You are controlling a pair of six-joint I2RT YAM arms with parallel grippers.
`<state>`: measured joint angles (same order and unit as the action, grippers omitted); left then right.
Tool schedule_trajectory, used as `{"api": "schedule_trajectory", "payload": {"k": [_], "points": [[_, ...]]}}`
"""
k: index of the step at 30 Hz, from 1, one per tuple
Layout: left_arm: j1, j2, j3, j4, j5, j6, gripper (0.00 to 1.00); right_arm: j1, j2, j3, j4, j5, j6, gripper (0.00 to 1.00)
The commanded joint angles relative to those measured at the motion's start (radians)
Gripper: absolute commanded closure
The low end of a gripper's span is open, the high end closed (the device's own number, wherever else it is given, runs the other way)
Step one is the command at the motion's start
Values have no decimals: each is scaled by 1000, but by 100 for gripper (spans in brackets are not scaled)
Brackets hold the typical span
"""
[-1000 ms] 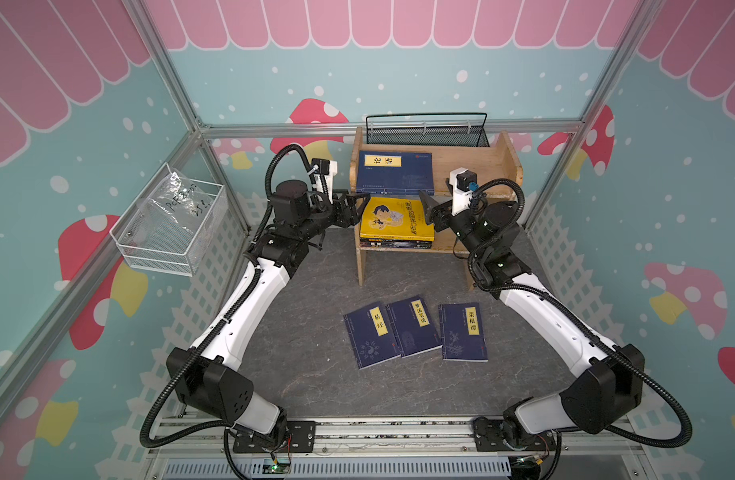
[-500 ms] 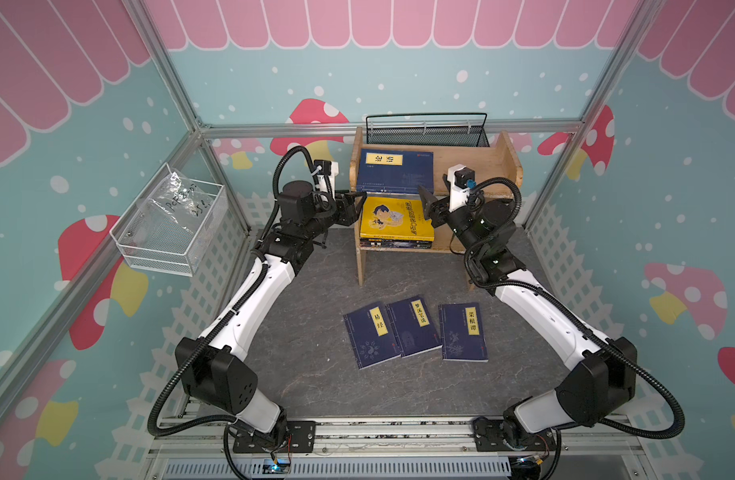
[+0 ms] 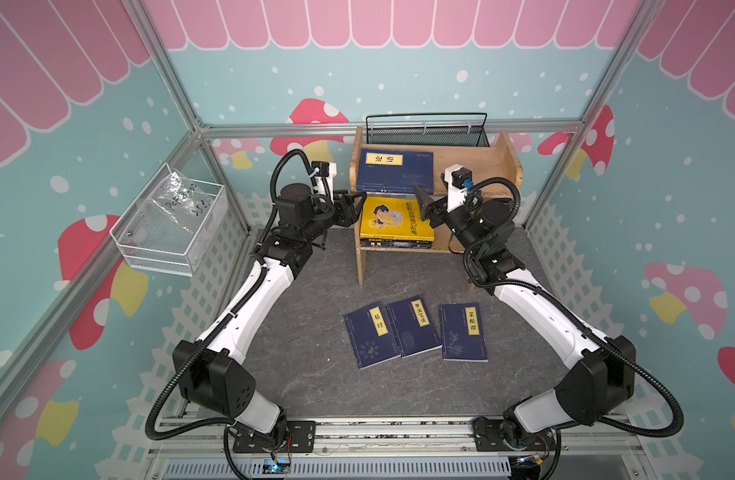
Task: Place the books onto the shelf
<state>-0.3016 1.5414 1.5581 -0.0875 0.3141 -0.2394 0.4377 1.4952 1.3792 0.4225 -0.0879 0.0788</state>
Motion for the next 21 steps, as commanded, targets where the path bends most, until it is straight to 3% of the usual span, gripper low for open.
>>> {"api": "schedule_trajectory", "payload": {"k": [1,21], "points": [[5,-43,-15,40,9,0,36,-2,-27,-34,-67,17,-15,23],[6,-9,8,70,15,-16,33,29,59,1,-67,106,-23,27]]}}
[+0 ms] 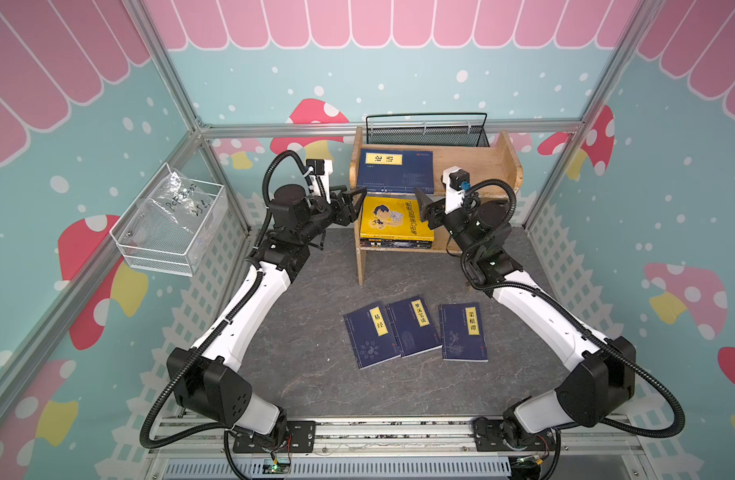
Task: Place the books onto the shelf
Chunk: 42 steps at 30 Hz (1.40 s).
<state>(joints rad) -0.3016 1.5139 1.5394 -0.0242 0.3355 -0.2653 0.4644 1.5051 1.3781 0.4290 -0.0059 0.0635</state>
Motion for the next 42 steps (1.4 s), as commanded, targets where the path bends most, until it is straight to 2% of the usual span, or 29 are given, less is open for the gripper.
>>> {"api": "schedule_trajectory", "payload": {"k": [1,24,32,39,42], "points": [[6,21,30,7,-8,12,33,3,52,5,-73,24,-9,27],[7,44,26,27,-94,24,37,9,100,28,-75,21,-16,29],[9,0,-13,43,-78,5,37,9,96,47,-92,16,-19,29],[9,-105,-96,46,-63,0,37,9,27,74,-148,-38,41,16],[9,-154,-134,54,-59,-6,37,10,10,111,-197,-25,74,15]]}}
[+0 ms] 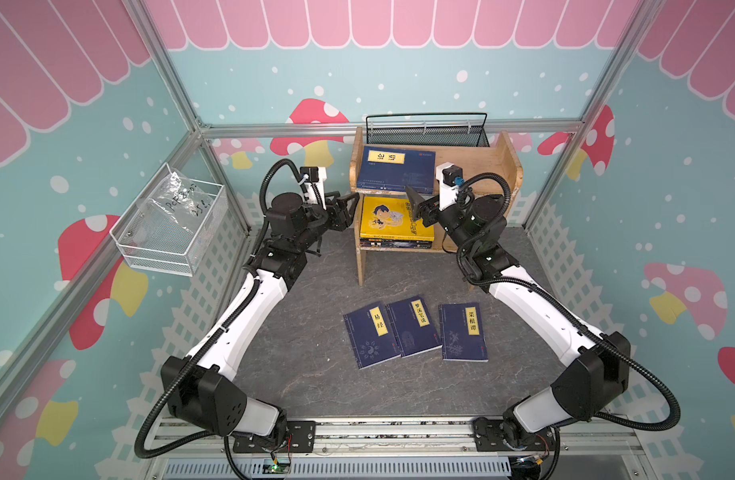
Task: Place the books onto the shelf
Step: 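Open both grippers and draw the left gripper back from the shelf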
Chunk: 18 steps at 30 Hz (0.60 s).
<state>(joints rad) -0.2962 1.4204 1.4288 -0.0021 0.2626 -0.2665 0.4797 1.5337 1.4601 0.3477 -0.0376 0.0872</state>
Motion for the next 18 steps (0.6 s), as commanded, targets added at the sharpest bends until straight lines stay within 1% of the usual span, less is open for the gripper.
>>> {"api": "schedule_trajectory", "payload": {"k": [1,4,9,13,18], "points": [[4,-75,-34,34,15,-7,37,-7,-25,29,-121,12,59,15],[3,-114,-64,34,13,-7,36,-6,-54,3,-117,25,51,15],[2,-157,-88,21,10,1,36,-6,-77,-42,-92,81,-47,18],[3,-172,-94,20,8,1,37,-6,-37,-21,-93,99,-101,22],[3,-184,-108,21,-5,6,37,-6,-5,-13,-89,105,-103,25]]}}
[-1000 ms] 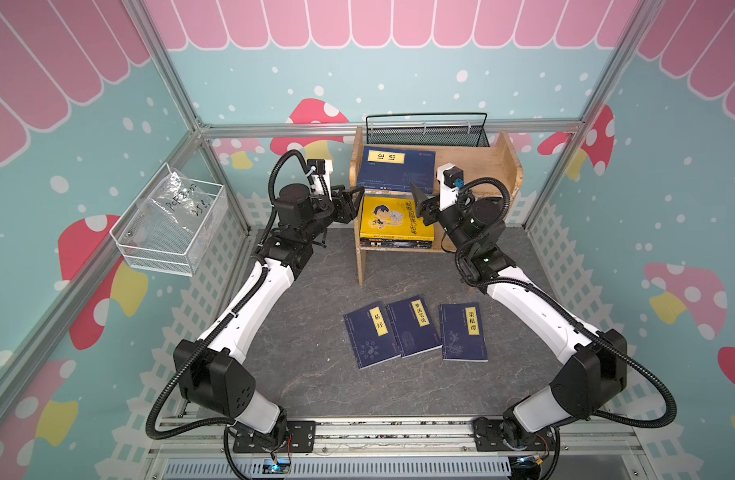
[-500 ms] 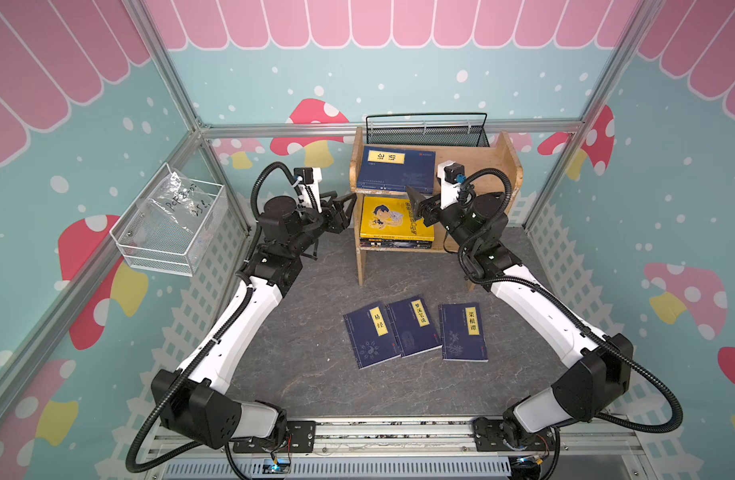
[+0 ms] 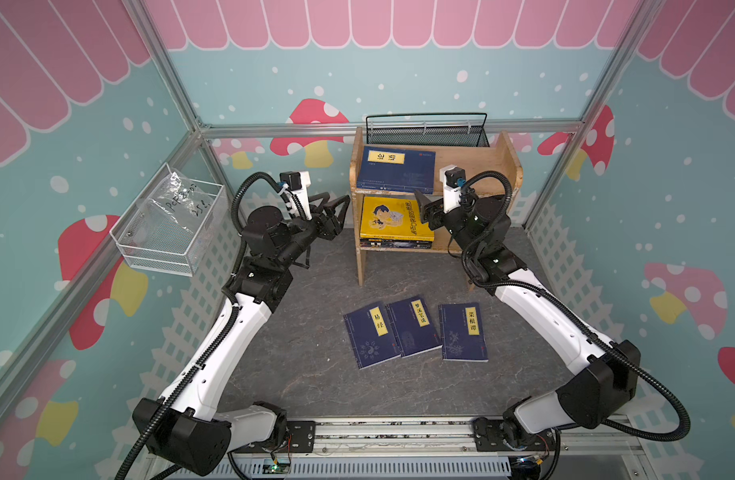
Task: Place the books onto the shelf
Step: 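Open both grippers and draw the left gripper back from the shelf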
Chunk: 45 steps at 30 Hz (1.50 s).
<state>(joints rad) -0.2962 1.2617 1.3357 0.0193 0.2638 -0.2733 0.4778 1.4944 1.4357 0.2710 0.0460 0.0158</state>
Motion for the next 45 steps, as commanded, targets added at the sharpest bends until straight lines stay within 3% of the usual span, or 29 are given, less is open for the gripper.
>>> {"api": "schedule_trajectory", "payload": {"k": [1,7,12,19,24,28,36,45], "points": [[4,-25,-15,-2,-6,14,37,-4,37,12,-11,26,-29,25],[4,-16,-12,-3,3,9,37,-4,69,43,-14,23,-34,31],[3,-12,-10,-3,-8,16,36,-4,66,29,-18,-50,-35,31],[4,7,-9,-1,-8,9,37,-4,14,10,-12,-101,6,21],[4,11,-15,14,-7,-4,37,-8,-2,81,-39,23,121,12],[3,8,-21,16,-6,-9,37,-12,43,230,-206,74,268,11],[4,-33,-55,11,-23,-4,37,-19,115,408,-421,-33,449,12],[3,-79,-91,7,-40,2,37,-19,169,460,-478,-77,527,14]]}}
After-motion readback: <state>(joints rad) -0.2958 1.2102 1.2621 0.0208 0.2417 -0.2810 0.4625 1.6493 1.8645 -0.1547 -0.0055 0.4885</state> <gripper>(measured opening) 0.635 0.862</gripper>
